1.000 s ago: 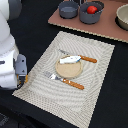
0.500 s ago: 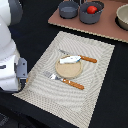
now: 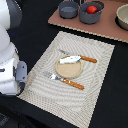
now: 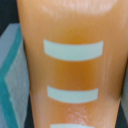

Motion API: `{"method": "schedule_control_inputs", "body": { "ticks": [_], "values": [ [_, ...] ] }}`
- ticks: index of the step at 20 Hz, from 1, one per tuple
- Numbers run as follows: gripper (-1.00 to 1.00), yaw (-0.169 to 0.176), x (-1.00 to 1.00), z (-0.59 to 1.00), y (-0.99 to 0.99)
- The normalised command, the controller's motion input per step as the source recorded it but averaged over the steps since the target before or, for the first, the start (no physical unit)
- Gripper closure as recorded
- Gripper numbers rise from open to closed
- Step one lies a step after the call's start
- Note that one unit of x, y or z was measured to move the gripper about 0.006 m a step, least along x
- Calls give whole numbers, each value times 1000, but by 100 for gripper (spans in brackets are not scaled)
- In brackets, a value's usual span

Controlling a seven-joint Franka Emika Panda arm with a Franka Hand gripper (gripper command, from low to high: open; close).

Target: Interact with the objects in diverse but meaningful ways.

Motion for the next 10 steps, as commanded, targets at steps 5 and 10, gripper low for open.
{"method": "schedule_control_inputs", "body": {
  "ticks": [5,10],
  "values": [
    [100,33,33,803,190],
    [100,40,21,1000,375]
  ]
}}
